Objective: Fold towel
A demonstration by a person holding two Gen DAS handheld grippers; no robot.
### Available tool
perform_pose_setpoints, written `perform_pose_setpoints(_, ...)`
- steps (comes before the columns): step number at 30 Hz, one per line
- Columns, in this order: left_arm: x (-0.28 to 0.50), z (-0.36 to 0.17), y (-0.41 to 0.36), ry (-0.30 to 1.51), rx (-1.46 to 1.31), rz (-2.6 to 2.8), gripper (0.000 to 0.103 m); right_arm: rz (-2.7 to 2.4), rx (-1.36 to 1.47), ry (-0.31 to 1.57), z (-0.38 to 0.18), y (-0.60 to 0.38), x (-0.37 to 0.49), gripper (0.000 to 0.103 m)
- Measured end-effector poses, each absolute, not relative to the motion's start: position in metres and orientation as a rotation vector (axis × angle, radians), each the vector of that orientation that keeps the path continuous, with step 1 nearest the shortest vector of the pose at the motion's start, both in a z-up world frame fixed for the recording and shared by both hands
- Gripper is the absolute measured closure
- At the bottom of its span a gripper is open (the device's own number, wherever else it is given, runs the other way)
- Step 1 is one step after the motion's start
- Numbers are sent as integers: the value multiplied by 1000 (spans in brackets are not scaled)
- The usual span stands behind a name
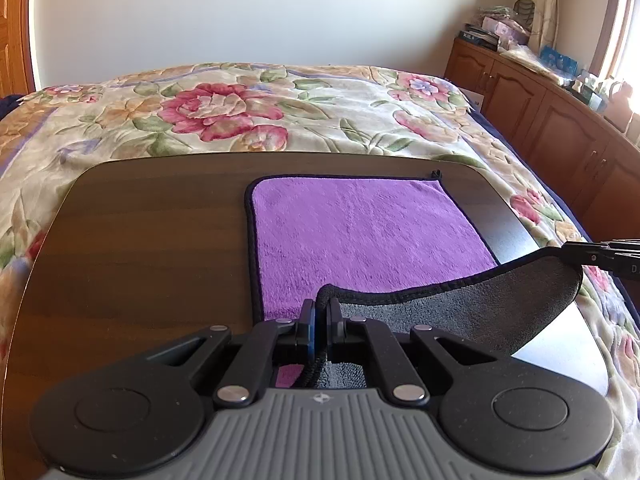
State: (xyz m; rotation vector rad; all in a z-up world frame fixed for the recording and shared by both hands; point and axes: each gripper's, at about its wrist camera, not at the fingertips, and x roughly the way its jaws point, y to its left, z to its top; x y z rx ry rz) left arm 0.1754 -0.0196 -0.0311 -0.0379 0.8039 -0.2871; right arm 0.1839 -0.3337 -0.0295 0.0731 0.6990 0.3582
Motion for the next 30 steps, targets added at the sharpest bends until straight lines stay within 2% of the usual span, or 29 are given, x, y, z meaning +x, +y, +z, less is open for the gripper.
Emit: perform_pose_setpoints(30, 219, -20, -24, 809, -3, -284, 101, 371, 54, 666, -25, -330, 218, 100)
